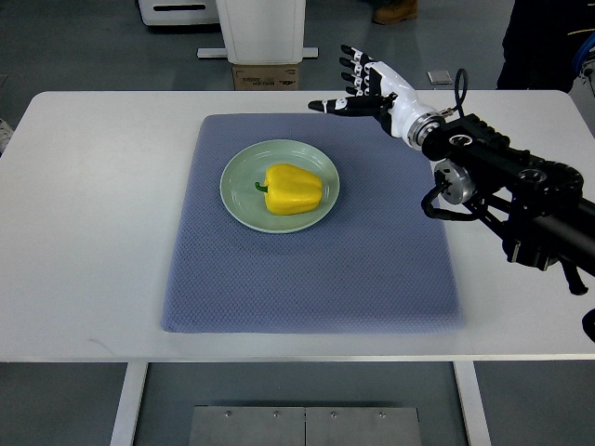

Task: Place yellow pepper on plate with right hand
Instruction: 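Open the right hand and withdraw it away from the plate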

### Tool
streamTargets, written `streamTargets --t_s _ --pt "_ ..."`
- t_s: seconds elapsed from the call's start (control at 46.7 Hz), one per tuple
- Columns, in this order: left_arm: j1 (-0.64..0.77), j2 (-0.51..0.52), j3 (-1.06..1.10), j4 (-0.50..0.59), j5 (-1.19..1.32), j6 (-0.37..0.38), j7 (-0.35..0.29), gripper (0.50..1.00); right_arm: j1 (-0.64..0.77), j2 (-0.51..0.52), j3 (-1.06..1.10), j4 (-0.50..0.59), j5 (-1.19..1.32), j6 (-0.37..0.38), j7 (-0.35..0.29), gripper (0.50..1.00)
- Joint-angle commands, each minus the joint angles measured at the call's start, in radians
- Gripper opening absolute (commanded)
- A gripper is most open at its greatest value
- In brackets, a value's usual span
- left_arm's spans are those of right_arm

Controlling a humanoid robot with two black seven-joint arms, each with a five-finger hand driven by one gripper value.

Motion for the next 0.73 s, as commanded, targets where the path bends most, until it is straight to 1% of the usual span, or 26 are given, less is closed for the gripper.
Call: streamTargets --t_s 0.0,0.343,0.45,0.706 --pt "0.002 0.000 0.000 0.000 0.000 0.000 0.000 1.000 -0.043 -0.023 0.063 -0.001 0.058 0.006 0.002 1.000" --pt "0.000 0.000 0.000 0.000 0.000 0.000 0.000 1.000 -0.222 -0.101 0.326 -0.003 0.151 0.021 0.002 1.000" --pt "0.000 0.000 0.000 0.000 -0.001 0.000 0.000 1.000 -0.271 -0.112 0.392 -0.011 0.202 0.044 0.002 1.000" --pt "0.002 0.000 0.000 0.000 0.000 0.000 -0.001 1.000 -0.291 -0.101 0.427 -0.124 0.211 0.092 0.011 1.000"
